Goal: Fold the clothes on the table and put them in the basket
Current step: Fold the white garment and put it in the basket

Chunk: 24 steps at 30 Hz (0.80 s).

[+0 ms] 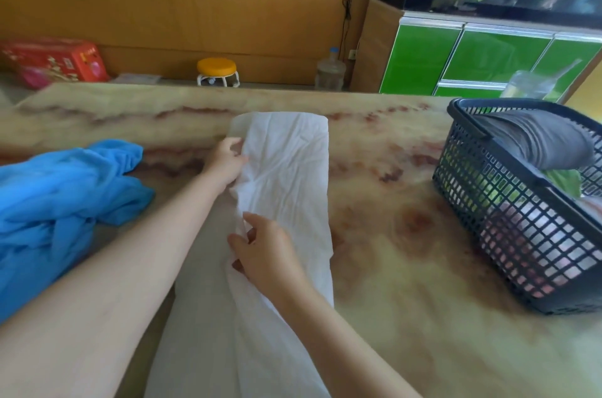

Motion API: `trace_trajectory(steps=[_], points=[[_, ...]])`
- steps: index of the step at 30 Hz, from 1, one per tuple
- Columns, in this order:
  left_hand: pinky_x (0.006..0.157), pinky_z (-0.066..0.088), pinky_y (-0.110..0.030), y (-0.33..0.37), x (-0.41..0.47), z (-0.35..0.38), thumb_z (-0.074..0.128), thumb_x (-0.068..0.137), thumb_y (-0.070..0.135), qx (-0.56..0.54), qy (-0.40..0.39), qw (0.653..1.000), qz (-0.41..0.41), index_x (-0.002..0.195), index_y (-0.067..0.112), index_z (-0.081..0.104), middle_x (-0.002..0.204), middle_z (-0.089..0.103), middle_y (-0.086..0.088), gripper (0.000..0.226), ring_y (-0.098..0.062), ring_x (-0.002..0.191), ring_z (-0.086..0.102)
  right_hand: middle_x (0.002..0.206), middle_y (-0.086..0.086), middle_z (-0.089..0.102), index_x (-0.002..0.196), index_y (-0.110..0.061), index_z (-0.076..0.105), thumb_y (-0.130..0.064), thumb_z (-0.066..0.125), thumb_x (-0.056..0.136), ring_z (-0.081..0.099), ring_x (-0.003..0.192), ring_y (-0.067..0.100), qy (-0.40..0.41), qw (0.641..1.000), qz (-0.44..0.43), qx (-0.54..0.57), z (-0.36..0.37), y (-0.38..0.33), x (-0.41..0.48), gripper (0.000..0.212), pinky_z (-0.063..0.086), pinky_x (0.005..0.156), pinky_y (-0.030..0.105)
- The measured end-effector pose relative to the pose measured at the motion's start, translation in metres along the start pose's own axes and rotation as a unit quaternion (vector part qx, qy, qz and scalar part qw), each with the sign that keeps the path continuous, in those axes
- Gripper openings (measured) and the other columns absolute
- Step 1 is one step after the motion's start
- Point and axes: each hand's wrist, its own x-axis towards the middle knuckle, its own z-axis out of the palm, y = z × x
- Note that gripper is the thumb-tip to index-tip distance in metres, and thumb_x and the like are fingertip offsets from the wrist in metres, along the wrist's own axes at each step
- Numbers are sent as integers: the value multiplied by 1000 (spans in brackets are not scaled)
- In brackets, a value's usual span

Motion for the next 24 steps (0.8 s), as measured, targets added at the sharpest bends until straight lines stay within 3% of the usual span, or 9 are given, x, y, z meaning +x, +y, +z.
trace_trajectory(steps=[2,6,10,12,14,16,17,21,24], points=[[84,42,-28,1,-6,-1,62,90,12,-55,-27,998,-4,142,15,39,114,52,-9,57,-21,99,54,108,12,65,139,-12,45,-22,58,92,65,79,20,4,1000,7,1,-3,5,2,49,52,68,30],[89,48,-36,-1,-9,-5,79,74,11,-64,-88,994,-10,145,22,33,129,53,-12,85,-24,114,56,90,-8,59,138,-15,47,-18,68,84,67,84,20,2,1000,25,2,-3,12,-1,58,56,79,36],[71,51,-29,-3,-8,-4,73,76,-4,-68,-39,997,19,143,21,36,122,57,-15,81,-26,104,60,59,-15,59,126,-11,58,-3,63,82,58,57,3,12,999,15,49,2,9,-1,45,58,74,39],[66,49,-24,-6,-9,-5,73,77,-1,-4,-17,999,39,145,23,35,115,54,-10,82,-22,98,57,61,-11,53,114,-13,64,-10,62,86,55,61,9,-1,1000,2,12,6,6,-3,28,53,66,34],[78,49,-24,-11,-14,-5,73,78,3,85,-4,993,87,146,23,34,124,48,-7,81,-22,110,51,72,-4,46,87,-17,62,-24,58,92,48,68,16,-23,995,-24,-99,8,2,-8,10,43,63,29],[106,33,-30,-14,-22,-3,70,82,7,153,-3,974,166,141,21,43,142,37,-8,67,-24,132,35,94,4,51,93,-10,64,-30,48,98,49,88,24,-23,981,-58,-186,9,2,-13,27,43,79,34],[110,24,-29,-12,-29,-4,66,85,9,156,-7,968,196,135,21,51,147,33,-8,54,-23,137,29,106,6,53,105,-10,65,-31,43,100,46,100,25,-4,971,-77,-227,7,1,-15,31,40,88,35],[114,16,-30,-22,-63,-17,54,95,25,88,-131,967,202,115,36,65,147,40,-3,25,-9,142,21,126,-1,56,112,-14,65,-27,35,102,39,118,25,-16,933,-143,-329,-18,9,-20,34,28,99,30],[114,-13,-41,-49,-91,-30,49,97,34,274,-183,915,232,121,50,51,142,34,26,29,6,137,4,125,3,60,109,-5,66,-18,38,103,43,119,18,-95,939,-152,-294,-32,24,-23,31,21,98,6]])
